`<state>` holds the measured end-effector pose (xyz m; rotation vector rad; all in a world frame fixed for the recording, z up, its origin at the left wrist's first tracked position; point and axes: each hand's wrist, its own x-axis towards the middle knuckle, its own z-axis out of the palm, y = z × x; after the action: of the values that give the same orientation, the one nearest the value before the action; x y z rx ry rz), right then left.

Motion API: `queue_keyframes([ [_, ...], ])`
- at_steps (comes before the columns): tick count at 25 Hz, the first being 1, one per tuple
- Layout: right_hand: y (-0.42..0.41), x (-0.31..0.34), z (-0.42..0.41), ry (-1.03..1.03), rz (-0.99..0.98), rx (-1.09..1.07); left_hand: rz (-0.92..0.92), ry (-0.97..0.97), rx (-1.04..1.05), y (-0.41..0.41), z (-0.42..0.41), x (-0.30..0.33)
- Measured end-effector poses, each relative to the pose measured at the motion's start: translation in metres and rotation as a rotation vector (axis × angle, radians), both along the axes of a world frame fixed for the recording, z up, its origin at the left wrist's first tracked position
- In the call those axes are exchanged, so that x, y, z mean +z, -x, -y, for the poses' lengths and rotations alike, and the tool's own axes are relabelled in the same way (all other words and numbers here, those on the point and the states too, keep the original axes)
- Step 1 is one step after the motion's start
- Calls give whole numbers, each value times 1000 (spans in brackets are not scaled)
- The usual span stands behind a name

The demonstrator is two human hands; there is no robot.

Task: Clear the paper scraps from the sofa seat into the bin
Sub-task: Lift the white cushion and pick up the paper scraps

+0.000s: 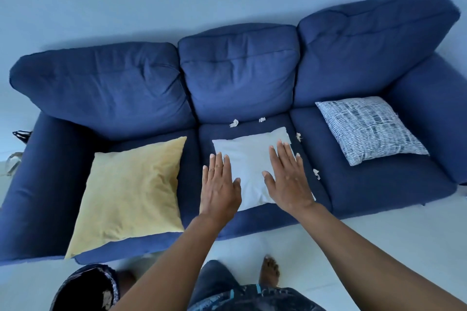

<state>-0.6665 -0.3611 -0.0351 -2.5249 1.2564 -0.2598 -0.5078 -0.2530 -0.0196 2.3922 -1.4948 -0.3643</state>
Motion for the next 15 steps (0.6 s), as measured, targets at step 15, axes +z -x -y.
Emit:
queue_keyframes([
  [15, -47, -40, 132, -100, -30, -3, -74, -36, 39, -57, 140, -44],
])
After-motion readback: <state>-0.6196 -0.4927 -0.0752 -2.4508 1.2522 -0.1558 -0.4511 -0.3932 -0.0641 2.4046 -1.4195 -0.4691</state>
